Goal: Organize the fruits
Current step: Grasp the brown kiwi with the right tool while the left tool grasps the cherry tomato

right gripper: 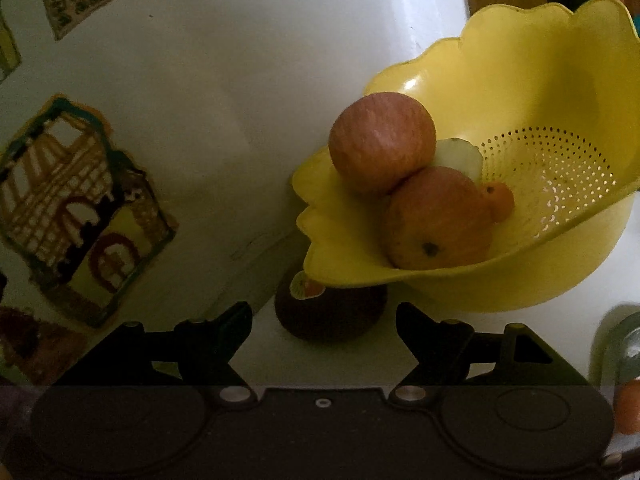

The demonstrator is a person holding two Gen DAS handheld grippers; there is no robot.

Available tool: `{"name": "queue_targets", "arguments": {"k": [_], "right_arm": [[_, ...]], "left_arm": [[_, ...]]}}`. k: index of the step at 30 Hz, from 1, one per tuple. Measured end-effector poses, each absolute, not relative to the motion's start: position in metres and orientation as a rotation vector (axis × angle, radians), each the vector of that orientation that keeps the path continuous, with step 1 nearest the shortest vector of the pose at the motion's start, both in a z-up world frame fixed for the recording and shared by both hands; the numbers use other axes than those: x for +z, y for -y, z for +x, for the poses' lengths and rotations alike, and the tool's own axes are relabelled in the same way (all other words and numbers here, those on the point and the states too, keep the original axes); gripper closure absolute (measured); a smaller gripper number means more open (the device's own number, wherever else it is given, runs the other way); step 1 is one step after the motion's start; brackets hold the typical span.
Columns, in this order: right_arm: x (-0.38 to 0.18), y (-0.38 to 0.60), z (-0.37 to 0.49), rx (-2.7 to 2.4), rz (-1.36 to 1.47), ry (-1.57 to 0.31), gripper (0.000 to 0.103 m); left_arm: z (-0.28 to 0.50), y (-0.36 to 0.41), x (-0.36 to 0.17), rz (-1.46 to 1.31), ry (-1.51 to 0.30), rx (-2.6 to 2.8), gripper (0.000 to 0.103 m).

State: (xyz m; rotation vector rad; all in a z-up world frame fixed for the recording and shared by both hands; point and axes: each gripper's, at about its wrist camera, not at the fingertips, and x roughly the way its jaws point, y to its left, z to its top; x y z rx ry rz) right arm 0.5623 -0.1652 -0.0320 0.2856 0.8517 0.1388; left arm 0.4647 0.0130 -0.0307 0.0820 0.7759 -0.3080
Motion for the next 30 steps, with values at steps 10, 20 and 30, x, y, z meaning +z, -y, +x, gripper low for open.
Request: {"name": "queue_targets", "arguments": {"k": [10,20,30], "right_arm": [[-0.052,0.158,0.570,0.036,0.294,-0.797,0.025],[-0.053,0.143,0.557,0.041,0.260,-0.764,0.037],[-0.047,0.152,0.514,0.117,0.319,-0.845,0.037]], "left_arm": [[0.452,-0.026,-0.029,0.055,-0.765,-0.299,0.075],[0.457,-0.025,-0.032,0.028,-0.771,-0.289,0.075],[0.440,-0.027,-0.030,0.035,-0.778,-0.283,0.075]]}}
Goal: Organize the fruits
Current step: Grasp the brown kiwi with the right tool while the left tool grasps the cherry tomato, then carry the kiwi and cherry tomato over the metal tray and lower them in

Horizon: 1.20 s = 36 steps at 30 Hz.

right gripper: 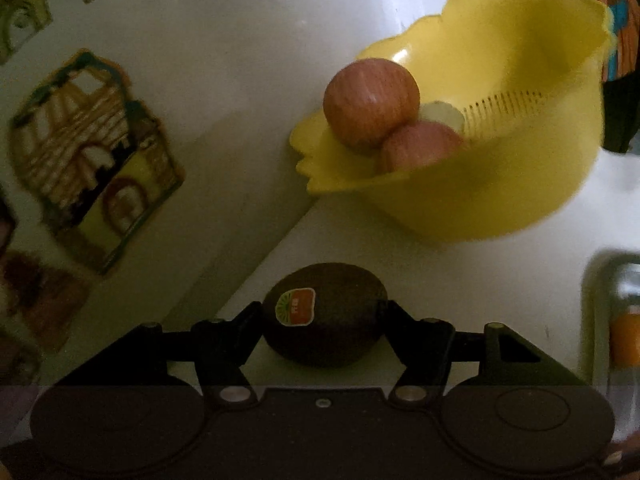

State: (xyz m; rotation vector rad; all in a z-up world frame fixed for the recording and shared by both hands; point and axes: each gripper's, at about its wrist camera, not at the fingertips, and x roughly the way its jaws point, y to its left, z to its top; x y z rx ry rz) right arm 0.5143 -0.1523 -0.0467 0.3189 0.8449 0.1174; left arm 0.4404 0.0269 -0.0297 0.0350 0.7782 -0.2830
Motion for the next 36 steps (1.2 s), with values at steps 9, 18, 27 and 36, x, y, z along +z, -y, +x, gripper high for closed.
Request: {"name": "queue_targets", "arguments": {"k": [9,18,27,36], "right_arm": [[-0.023,0.177,0.447,0.165,0.388,-0.791,0.037],[0.000,0.240,0.361,0.114,0.385,-0.680,0.037],[0.025,0.316,0.289,-0.027,0.353,-0.617,0.037],[0.014,0.365,0.227,-0.118,0.347,-0.652,0.037]], "left_arm": [[0.416,-0.012,-0.020,0.036,-0.778,-0.302,0.075],[0.406,0.040,0.022,0.016,-0.726,-0.381,0.075],[0.379,0.111,0.056,0.034,-0.668,-0.499,0.075],[0.346,0.162,0.054,0.064,-0.696,-0.567,0.075]]}}
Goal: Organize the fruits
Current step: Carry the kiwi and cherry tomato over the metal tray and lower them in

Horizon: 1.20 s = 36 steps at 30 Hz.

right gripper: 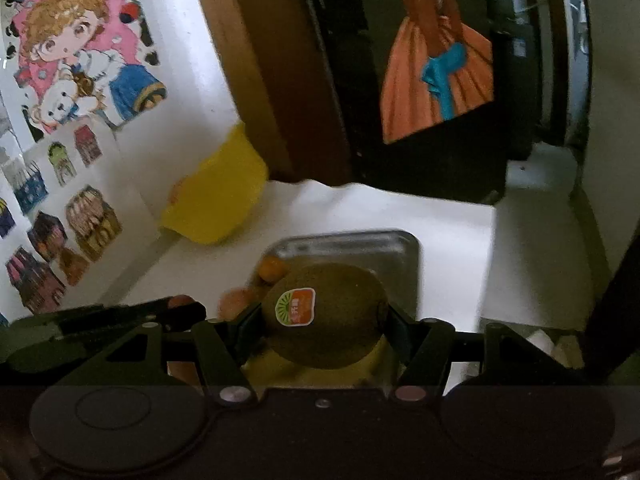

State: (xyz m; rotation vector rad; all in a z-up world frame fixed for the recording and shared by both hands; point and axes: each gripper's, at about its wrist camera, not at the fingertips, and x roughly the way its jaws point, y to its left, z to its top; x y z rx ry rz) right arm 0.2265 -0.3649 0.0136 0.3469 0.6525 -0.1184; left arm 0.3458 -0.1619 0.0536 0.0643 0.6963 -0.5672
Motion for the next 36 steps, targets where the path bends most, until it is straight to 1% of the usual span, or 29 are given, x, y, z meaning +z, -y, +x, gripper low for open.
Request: {"name": "queue_targets", "arguments": {"k": [10,15,30,33,35,36], "right_arm": [[-0.037,0.369,0.204,-0.136,0.390,-0.741,0.037],[-0.053,0.358,0.207,-0.126,0.344,-0.748,0.037],[-0.067,0.346,0.211,-0.110,0.270,-0.726,0.037],[-0.069,0.344,0.209,-0.106,0.249,-0.703,0.037],[-0.071,0.343,0.207,-0.102,0.236,-0.682,0.036],[-0.073,0.343,0.205,-0.100,0.225,-0.667,0.036]], "left_arm": [[0.330,0.191,0.027,0.126,-0.746,-0.574,0.075],[0.330,0.200,0.023,0.151,-0.749,-0.565,0.075],[0.323,0.199,0.012,0.142,-0.767,-0.539,0.075],[0.318,0.195,0.011,0.123,-0.754,-0.542,0.072],[0.314,0.193,0.009,0.101,-0.743,-0.551,0.066],[0.312,0.192,0.007,0.095,-0.734,-0.551,0.064]]}}
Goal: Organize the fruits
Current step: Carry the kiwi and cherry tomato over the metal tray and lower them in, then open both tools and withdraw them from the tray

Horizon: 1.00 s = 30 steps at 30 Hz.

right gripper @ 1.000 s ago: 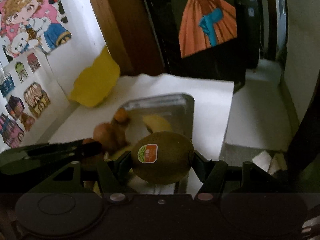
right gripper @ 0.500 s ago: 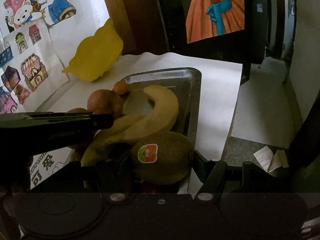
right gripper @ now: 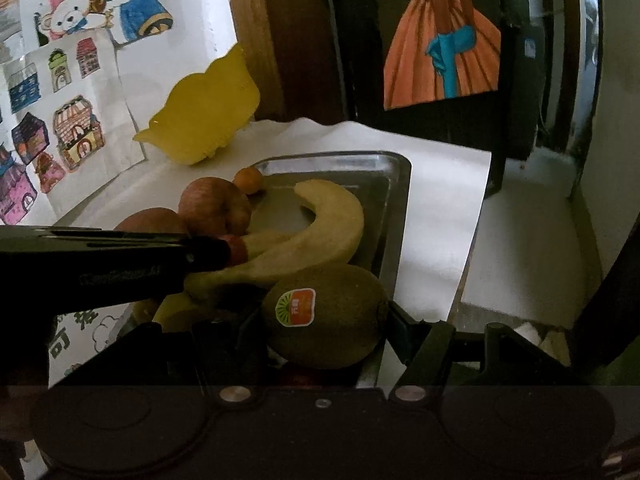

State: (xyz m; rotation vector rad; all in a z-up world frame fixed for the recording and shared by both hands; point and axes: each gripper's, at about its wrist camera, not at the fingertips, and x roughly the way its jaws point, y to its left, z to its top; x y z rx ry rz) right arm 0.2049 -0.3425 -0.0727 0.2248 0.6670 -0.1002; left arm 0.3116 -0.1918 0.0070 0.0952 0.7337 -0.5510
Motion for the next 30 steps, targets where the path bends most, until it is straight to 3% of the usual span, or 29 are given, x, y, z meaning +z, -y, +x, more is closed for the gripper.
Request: {"name": "queue_targets", "arguments": {"k": [9,12,14,15,17,20,30], "right_arm": [[-0.090,0.334,0.191,-0.100,0.156,-0.515,0.035],[-0.096,0.332,0.188,-0.113,0.141,-0.469,0.031],[-0.100,0.331,0.186,-0.121,0.142,-0.442,0.030],[-0.101,0.331,0.185,-0.125,0.141,-0.429,0.028],[-0.103,0.331,0.183,-0.132,0.139,-0.405,0.027],[-0.102,0.329,0.172,-0.149,0.148,-0.331,0.011],[-0.075,0.290,0.085,-0.143,0.151,-0.129,0.006]], "left_arm": [[0.290,0.183,-0.004,0.038,-0.607,-0.577,0.048],[0.282,0.177,0.000,0.007,-0.555,-0.588,0.038],[0.275,0.172,0.006,-0.009,-0.515,-0.583,0.023],[0.271,0.169,0.009,-0.014,-0.487,-0.576,0.020],[0.265,0.164,0.014,-0.014,-0.453,-0.565,0.018],[0.251,0.152,0.022,-0.007,-0.401,-0.548,0.012],[0.130,0.089,0.042,-0.023,-0.244,-0.429,0.001]]}}
